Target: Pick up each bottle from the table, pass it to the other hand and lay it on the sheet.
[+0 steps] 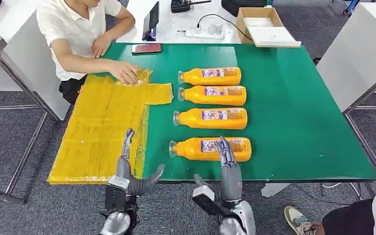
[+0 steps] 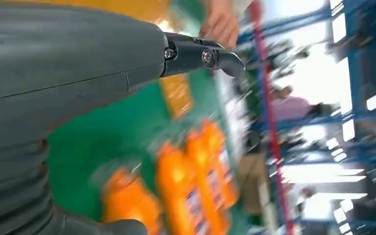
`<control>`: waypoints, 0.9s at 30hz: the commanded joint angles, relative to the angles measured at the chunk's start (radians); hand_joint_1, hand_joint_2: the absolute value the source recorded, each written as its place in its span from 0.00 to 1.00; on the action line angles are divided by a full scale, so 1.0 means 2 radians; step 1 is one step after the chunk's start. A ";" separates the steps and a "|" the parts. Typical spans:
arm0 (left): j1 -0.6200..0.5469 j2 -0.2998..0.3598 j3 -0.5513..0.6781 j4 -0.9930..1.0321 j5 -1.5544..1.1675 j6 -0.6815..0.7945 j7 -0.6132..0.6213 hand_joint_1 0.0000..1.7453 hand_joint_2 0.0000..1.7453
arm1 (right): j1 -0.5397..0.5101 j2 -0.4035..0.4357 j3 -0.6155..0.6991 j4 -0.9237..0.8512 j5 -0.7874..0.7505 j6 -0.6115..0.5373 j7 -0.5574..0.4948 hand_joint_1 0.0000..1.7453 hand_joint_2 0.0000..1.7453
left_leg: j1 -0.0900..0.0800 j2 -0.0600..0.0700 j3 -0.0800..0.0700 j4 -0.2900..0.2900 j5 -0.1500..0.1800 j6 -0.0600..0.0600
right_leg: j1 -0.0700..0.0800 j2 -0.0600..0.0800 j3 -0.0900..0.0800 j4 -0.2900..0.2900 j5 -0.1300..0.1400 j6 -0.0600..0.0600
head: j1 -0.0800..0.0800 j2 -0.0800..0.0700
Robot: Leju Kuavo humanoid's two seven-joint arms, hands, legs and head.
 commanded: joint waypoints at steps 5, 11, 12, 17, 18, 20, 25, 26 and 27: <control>0.014 0.046 -0.106 -0.025 -0.009 -0.017 0.063 0.00 1.00 | -0.058 -0.014 -0.090 0.136 0.138 -0.032 0.042 0.00 1.00 | 0.000 0.002 0.001 0.000 -0.001 -0.001 | 0.000 0.001 0.001 0.000 0.000 -0.001 | 0.000 0.000; 0.014 0.050 -0.080 -0.057 -0.030 -0.019 0.068 0.00 1.00 | -0.069 0.000 -0.124 0.105 0.229 -0.032 0.067 0.00 1.00 | 0.000 0.002 0.002 0.000 -0.001 -0.001 | 0.001 0.001 0.001 0.000 0.000 -0.001 | 0.000 0.000; 0.015 0.049 -0.078 -0.059 -0.030 -0.019 0.068 0.00 1.00 | -0.068 0.001 -0.125 0.100 0.233 -0.032 0.066 0.00 1.00 | 0.000 0.001 0.001 0.000 0.000 -0.001 | 0.000 0.001 0.001 0.000 0.000 -0.001 | 0.000 0.000; 0.015 0.049 -0.078 -0.059 -0.030 -0.019 0.068 0.00 1.00 | -0.068 0.001 -0.125 0.100 0.233 -0.032 0.066 0.00 1.00 | 0.000 0.001 0.001 0.000 0.000 -0.001 | 0.000 0.001 0.001 0.000 0.000 -0.001 | 0.000 0.000; 0.017 0.049 -0.078 -0.061 -0.032 -0.018 0.067 0.00 1.00 | -0.065 0.005 -0.126 0.086 0.240 -0.032 0.064 0.00 1.00 | 0.000 0.002 0.002 0.000 -0.001 -0.001 | 0.000 0.001 0.001 0.000 0.000 -0.001 | 0.000 0.000; 0.018 0.045 -0.073 -0.066 -0.035 -0.015 0.064 0.00 1.00 | -0.063 0.014 -0.121 0.064 0.240 -0.032 0.041 0.00 1.00 | 0.000 0.002 0.002 0.000 -0.001 -0.001 | 0.000 0.001 0.001 0.001 0.000 -0.001 | 0.000 0.000; 0.031 0.049 -0.074 -0.088 -0.042 -0.012 0.063 0.00 1.00 | -0.042 -0.006 0.011 0.015 0.152 -0.022 0.062 0.00 1.00 | 0.000 0.002 0.001 0.000 -0.001 -0.001 | 0.001 0.001 0.001 0.000 0.000 -0.001 | 0.000 0.000; 0.032 0.050 -0.074 -0.088 -0.043 -0.011 0.064 0.00 1.00 | -0.038 -0.010 0.030 0.009 0.146 -0.021 0.065 0.00 1.00 | 0.000 0.001 0.001 0.000 0.000 -0.001 | 0.000 0.001 0.001 0.000 0.000 -0.001 | 0.000 0.000; 0.032 0.050 -0.073 -0.088 -0.044 -0.010 0.064 0.00 1.00 | -0.036 -0.012 0.043 0.008 0.146 -0.019 0.069 0.00 1.00 | 0.001 0.002 0.002 0.000 -0.001 -0.001 | 0.001 0.001 0.002 0.000 0.000 -0.001 | 0.000 0.000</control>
